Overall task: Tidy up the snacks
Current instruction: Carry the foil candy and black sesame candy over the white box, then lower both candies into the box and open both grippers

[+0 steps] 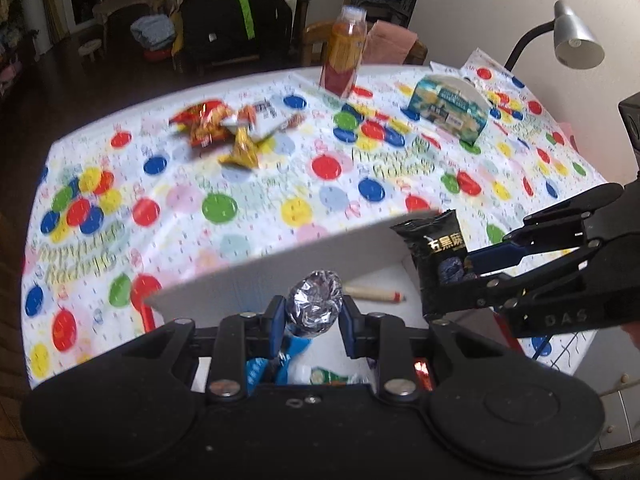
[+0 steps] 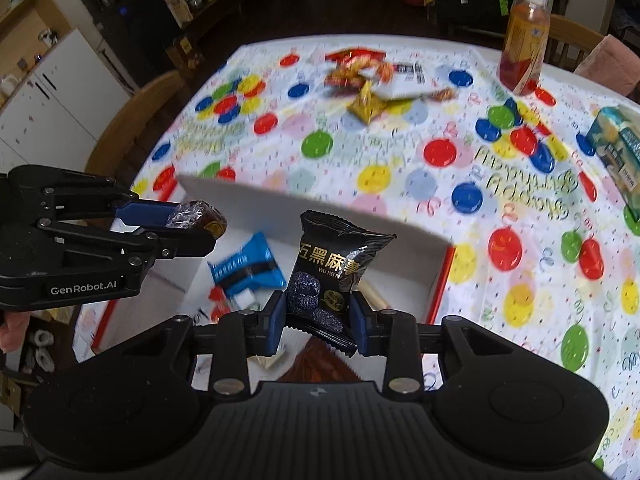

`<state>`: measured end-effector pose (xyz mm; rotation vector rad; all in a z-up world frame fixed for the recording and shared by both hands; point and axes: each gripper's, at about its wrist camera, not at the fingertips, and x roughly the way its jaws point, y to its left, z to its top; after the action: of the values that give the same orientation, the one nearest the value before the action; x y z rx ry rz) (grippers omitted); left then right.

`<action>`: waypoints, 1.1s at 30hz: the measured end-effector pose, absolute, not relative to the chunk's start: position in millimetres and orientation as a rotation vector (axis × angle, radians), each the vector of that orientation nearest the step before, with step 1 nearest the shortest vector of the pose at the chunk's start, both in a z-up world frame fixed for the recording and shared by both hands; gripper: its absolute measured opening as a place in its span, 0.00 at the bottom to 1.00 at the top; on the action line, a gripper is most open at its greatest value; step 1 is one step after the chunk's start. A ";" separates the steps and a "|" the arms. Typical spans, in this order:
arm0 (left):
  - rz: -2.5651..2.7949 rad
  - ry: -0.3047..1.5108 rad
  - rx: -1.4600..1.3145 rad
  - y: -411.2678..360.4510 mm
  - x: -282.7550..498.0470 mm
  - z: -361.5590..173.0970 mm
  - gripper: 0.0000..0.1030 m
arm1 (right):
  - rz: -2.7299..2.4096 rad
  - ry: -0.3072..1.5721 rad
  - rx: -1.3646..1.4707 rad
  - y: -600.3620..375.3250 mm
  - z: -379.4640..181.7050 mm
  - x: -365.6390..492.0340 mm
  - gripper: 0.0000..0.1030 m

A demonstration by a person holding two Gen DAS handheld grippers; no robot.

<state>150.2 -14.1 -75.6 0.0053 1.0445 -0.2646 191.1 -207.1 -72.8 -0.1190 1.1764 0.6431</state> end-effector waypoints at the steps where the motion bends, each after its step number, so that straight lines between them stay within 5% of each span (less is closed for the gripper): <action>1: -0.266 1.053 0.001 -14.8 149.2 -79.8 0.25 | 0.640 1.180 -0.125 -205.4 -77.0 189.3 0.32; 33: -0.206 1.180 0.015 -35.9 180.5 -170.3 0.25 | 0.602 1.275 -0.197 -175.0 -163.1 193.0 0.34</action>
<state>180.5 -35.9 -170.3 0.0146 1.1800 -0.2063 193.0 -175.0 -163.1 -0.1969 1.2749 0.6015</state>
